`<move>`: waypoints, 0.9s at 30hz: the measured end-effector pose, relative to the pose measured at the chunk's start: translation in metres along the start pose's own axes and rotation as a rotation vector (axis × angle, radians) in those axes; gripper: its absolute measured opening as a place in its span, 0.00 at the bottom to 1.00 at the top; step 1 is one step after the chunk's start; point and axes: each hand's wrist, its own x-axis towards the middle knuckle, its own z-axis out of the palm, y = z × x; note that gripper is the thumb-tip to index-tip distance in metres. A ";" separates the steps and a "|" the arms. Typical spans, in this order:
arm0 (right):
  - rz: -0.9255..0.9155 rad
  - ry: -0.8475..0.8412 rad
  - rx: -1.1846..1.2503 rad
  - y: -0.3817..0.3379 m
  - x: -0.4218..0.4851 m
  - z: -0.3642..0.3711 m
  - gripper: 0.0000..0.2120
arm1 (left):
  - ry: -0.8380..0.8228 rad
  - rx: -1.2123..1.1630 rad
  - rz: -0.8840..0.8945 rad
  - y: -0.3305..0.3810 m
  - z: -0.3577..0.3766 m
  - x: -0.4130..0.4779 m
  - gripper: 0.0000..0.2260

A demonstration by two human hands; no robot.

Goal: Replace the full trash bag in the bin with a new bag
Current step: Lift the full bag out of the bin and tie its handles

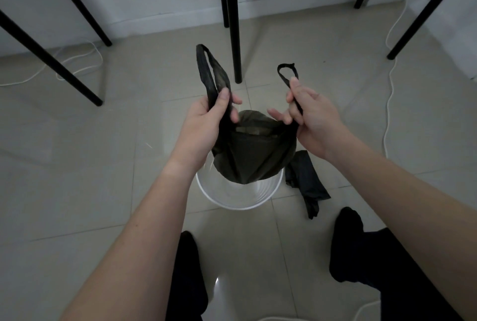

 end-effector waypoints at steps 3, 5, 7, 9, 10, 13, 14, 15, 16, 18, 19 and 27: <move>0.090 -0.009 0.044 -0.001 0.000 0.003 0.17 | 0.034 0.017 -0.047 0.000 0.004 -0.001 0.15; 0.204 -0.028 0.105 -0.001 -0.001 0.005 0.15 | 0.055 -0.001 -0.076 0.000 0.005 -0.003 0.16; 0.279 -0.047 0.131 0.000 -0.002 0.008 0.12 | 0.062 -0.042 -0.090 0.003 0.004 -0.005 0.16; 0.271 -0.040 0.064 0.004 -0.002 0.011 0.10 | 0.049 -0.154 -0.097 0.004 0.001 -0.007 0.14; 0.252 -0.040 0.021 0.006 -0.002 0.013 0.10 | 0.048 -0.206 -0.092 0.005 0.000 -0.008 0.13; 0.200 -0.076 -0.074 0.011 -0.002 0.019 0.10 | 0.087 -0.234 -0.056 0.008 0.000 -0.006 0.12; 0.184 -0.091 -0.099 0.012 -0.003 0.020 0.10 | 0.096 -0.204 -0.036 0.009 0.000 -0.006 0.13; 0.167 -0.100 -0.120 0.013 -0.003 0.020 0.10 | 0.093 -0.183 -0.014 0.010 0.000 -0.005 0.14; 0.151 -0.103 -0.138 0.012 -0.004 0.021 0.10 | 0.086 -0.196 -0.001 0.011 0.000 -0.004 0.13; 0.125 -0.099 -0.162 0.010 -0.004 0.021 0.11 | 0.069 -0.301 -0.037 0.011 -0.001 -0.004 0.12; 0.118 -0.093 -0.142 0.009 -0.003 0.022 0.11 | 0.054 -0.355 -0.079 0.012 -0.001 -0.004 0.13; 0.142 -0.051 0.051 0.018 0.002 0.032 0.12 | -0.117 -0.417 -0.286 0.016 0.003 -0.008 0.12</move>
